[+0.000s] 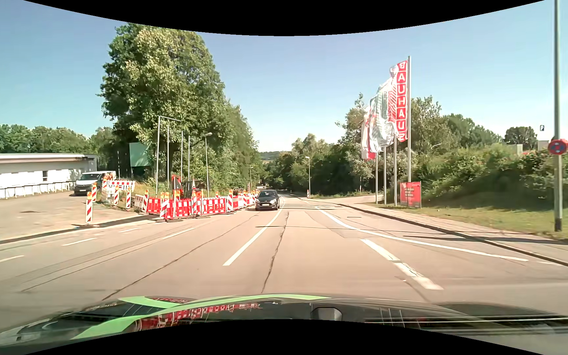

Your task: Follow the waypoints while adhering to traffic rules and regulations

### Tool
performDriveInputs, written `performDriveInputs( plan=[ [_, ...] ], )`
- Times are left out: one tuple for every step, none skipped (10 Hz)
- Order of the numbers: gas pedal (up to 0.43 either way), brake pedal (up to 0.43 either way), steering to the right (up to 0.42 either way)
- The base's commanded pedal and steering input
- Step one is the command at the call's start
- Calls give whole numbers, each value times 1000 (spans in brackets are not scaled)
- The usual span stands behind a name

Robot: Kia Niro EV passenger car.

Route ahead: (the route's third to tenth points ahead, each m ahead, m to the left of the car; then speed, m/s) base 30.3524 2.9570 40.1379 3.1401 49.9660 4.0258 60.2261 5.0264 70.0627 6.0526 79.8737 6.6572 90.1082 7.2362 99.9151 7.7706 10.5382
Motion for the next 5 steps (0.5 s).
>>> performDriveInputs(
  plan=[
    [0, 30, -1],
    [0, 37, -1],
    [0, 37, 0],
    [0, 43, 0],
    [0, 43, 0]
  ],
)
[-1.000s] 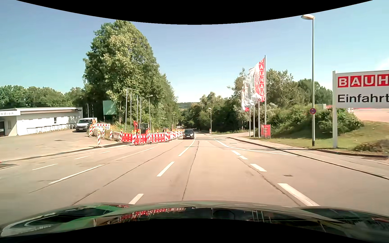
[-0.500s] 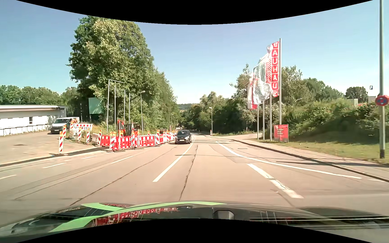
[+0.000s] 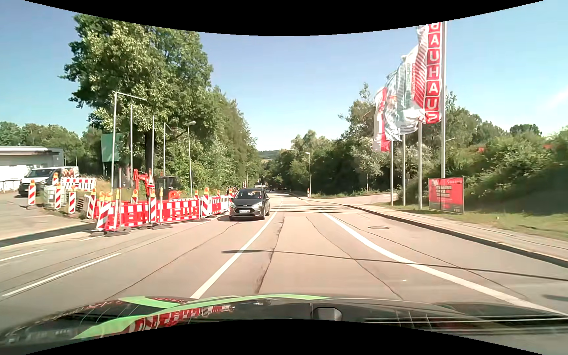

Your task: Follow the waypoints while adhering to traffic rules and regulations

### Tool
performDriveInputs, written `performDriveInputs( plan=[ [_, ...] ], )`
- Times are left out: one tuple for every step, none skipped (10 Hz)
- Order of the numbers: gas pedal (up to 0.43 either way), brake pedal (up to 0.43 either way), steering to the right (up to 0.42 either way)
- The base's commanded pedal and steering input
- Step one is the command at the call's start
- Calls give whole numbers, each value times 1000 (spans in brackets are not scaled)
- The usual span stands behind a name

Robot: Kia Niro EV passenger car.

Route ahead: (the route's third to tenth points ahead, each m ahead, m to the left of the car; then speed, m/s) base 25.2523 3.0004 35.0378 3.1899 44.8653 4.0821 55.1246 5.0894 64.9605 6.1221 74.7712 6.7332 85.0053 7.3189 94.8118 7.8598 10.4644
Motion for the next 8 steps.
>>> performDriveInputs(
  plan=[
    [0, 49, 0],
    [0, 55, 0],
    [0, 55, 0],
    [0, 55, -2],
    [0, 55, -3],
    [0, 55, -5],
    [0, 55, -12],
    [0, 49, -18]
  ],
)
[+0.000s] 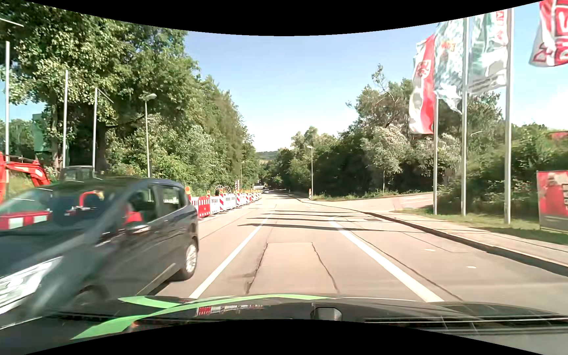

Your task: Follow the waypoints while adhering to traffic rules and regulations

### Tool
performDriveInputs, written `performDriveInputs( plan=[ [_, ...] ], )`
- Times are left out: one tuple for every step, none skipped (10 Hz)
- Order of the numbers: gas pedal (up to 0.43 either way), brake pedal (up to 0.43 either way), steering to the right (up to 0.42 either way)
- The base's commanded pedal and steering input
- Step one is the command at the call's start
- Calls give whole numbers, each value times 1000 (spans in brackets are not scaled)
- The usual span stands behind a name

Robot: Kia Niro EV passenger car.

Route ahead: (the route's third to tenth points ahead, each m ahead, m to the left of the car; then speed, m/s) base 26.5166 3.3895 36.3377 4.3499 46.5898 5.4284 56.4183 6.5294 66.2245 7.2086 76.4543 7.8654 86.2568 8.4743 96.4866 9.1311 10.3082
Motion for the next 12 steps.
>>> performDriveInputs(
  plan=[
    [0, 49, -19],
    [0, 43, -19],
    [0, 30, -18],
    [0, 0, -17],
    [0, 0, -16],
    [0, 0, -16],
    [0, 0, -15],
    [0, 0, -14],
    [20, 0, -13],
    [28, 0, -14],
    [118, 0, -14],
    [118, 0, -14]
  ],
)
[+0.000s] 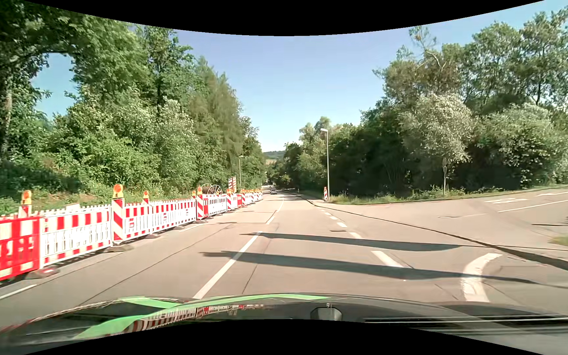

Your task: Follow the waypoints while adhering to traffic rules and regulations

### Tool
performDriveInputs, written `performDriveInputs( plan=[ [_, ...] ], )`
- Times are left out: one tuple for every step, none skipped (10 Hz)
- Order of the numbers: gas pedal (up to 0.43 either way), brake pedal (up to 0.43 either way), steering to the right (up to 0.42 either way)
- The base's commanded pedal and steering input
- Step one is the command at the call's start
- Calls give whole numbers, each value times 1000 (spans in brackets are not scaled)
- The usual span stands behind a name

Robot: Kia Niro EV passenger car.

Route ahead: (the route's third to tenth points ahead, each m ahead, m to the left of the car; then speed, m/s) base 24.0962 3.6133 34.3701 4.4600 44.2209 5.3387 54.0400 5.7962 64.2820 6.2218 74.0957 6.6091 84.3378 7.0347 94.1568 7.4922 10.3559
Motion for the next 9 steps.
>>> performDriveInputs(
  plan=[
    [118, 0, -14],
    [130, 0, -14],
    [130, 0, -14],
    [150, 0, -14],
    [150, 0, -13],
    [150, 0, -11],
    [157, 0, -9],
    [157, 0, -8],
    [157, 0, -8]
  ],
)
